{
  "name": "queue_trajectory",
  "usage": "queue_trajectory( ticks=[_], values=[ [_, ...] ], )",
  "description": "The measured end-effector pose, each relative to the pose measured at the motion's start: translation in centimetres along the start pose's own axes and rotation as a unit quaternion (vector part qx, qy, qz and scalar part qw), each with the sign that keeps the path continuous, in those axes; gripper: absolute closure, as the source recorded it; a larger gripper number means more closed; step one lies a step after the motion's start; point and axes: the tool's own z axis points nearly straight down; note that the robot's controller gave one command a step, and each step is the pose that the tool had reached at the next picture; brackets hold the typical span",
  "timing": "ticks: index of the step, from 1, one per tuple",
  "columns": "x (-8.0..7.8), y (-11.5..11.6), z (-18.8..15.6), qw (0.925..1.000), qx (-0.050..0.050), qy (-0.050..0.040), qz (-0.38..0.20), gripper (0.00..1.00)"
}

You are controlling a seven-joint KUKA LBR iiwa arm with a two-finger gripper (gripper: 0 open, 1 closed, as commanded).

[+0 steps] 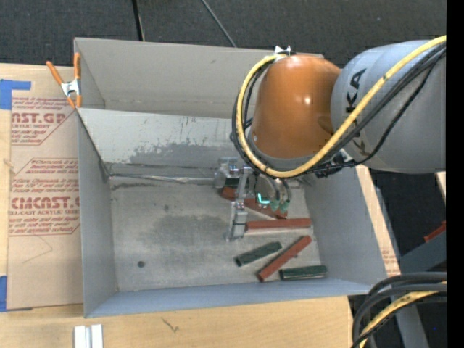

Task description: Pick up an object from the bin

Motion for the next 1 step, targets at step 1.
queue_trajectory(
  ticks=[1],
  values=[
    [-0.16, -0.04, -0.36, 1.0000, 0.000, -0.0037, 0.000, 0.00]
  ],
)
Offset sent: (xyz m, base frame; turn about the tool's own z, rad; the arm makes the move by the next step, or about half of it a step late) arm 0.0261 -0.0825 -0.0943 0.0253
